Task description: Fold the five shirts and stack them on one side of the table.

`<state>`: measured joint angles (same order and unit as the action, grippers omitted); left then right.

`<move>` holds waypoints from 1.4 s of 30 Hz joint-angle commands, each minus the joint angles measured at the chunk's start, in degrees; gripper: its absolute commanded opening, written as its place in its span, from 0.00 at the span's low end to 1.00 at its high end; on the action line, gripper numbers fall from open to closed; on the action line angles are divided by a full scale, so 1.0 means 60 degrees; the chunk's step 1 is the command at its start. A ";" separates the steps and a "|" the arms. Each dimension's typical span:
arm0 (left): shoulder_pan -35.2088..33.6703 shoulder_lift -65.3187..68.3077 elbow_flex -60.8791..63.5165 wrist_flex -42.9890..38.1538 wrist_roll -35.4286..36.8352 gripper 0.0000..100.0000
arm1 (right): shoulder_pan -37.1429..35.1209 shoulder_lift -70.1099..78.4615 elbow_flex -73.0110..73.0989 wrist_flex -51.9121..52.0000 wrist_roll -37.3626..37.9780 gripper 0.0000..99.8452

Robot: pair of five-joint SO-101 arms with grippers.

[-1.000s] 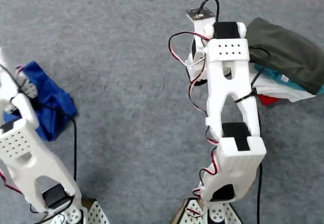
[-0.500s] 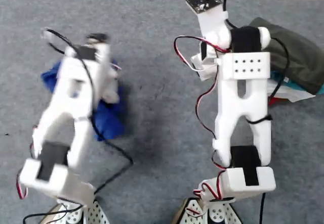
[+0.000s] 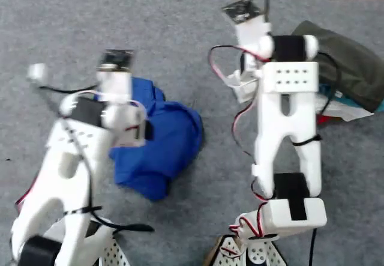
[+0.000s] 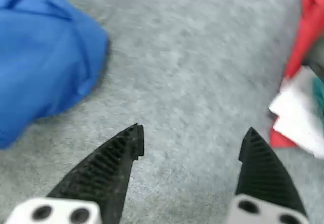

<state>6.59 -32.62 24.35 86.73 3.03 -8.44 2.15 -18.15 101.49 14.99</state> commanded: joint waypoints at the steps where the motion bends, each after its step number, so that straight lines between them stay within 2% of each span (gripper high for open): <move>1: -0.2462 -0.1179 0.0073 0.0117 -0.0308 0.26 | -0.1121 -0.0476 -0.0007 0.0059 0.0044 0.31; 4: -0.4440 -0.1736 0.0322 -0.0088 -0.0835 0.26 | -0.2073 -0.0374 -0.0007 -0.0337 0.0029 0.31; 8: -0.6637 -0.2015 0.1451 -0.0952 -0.0894 0.25 | -0.3026 0.0549 -0.0022 -0.0791 0.0029 0.31; 14: -0.8571 -0.2044 0.2974 -0.1582 -0.0908 0.25 | -0.4081 0.2777 -0.1634 -0.0777 0.0015 0.31; 21: -0.9333 -0.2044 0.3546 -0.1538 -0.0908 0.25 | -0.4974 0.5941 -0.4505 -0.0747 0.0015 0.31; 27: -0.9626 -0.2044 0.3795 -0.1538 -0.0908 0.25 | -0.5194 0.8256 -0.6864 0.0103 0.0015 0.31; 36: -0.9626 -0.2044 0.3795 -0.1538 -0.0908 0.25 | -0.5194 0.9194 -0.7773 0.0117 0.0015 0.00; 42: -0.9612 -0.2044 0.3795 -0.1538 -0.0908 0.25 | -0.4945 0.9077 -0.7861 0.0147 0.0015 0.00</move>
<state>-50.55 -43.69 47.38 78.02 -1.98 -38.95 57.71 -62.20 101.14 14.99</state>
